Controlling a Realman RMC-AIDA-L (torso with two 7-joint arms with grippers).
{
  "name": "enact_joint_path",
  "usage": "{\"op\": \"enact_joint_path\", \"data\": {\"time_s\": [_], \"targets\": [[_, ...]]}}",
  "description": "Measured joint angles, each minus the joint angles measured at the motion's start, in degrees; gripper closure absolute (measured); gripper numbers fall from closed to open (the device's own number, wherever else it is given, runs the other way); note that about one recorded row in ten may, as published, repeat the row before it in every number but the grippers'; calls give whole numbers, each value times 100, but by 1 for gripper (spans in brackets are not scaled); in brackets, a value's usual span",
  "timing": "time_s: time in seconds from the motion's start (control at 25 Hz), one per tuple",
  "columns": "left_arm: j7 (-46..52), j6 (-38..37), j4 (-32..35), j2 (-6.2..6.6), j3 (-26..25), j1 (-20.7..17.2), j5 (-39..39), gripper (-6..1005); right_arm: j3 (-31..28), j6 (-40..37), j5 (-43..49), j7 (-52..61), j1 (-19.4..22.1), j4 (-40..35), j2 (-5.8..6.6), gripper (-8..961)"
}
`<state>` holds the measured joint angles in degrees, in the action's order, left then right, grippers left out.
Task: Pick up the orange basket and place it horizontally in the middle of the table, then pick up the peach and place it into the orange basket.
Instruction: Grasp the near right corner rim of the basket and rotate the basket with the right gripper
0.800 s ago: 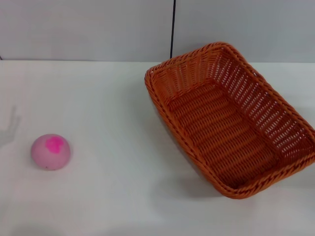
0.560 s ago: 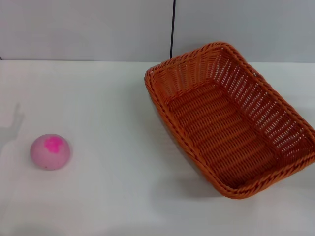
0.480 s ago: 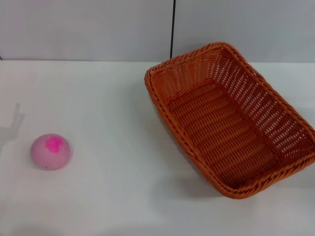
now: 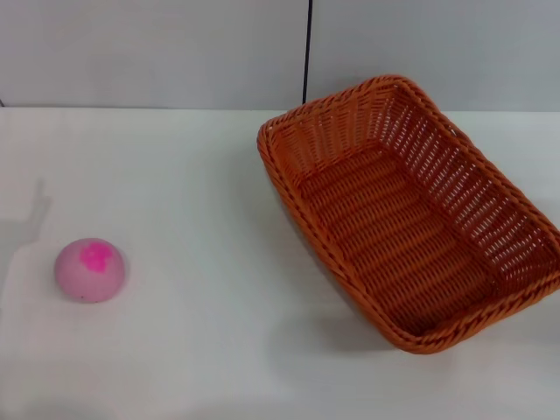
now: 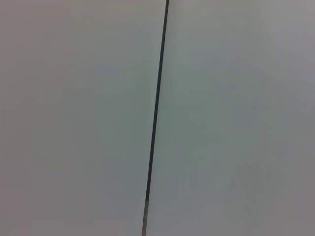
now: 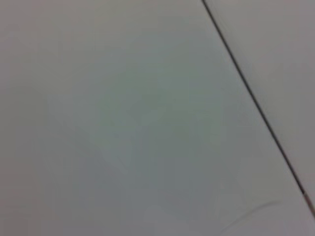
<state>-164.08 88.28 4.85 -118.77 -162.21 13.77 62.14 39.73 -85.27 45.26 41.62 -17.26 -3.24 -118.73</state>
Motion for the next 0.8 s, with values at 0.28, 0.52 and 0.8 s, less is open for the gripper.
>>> {"op": "enact_joint_path", "data": {"time_s": [0.28,0.52,0.8], "targets": [[37,-92,-2,3,-36,-35,-42,175,-25,-58,884,1555,538,-1353,64,396],[42,-177,-2,3,12,70,-12,177,-124,-23,2762,4214,809,-3242,282,396],[64,-232,48,-4,7,73,-27,179,-416,-181,5950,7379,144,-5247,527,397]]}}
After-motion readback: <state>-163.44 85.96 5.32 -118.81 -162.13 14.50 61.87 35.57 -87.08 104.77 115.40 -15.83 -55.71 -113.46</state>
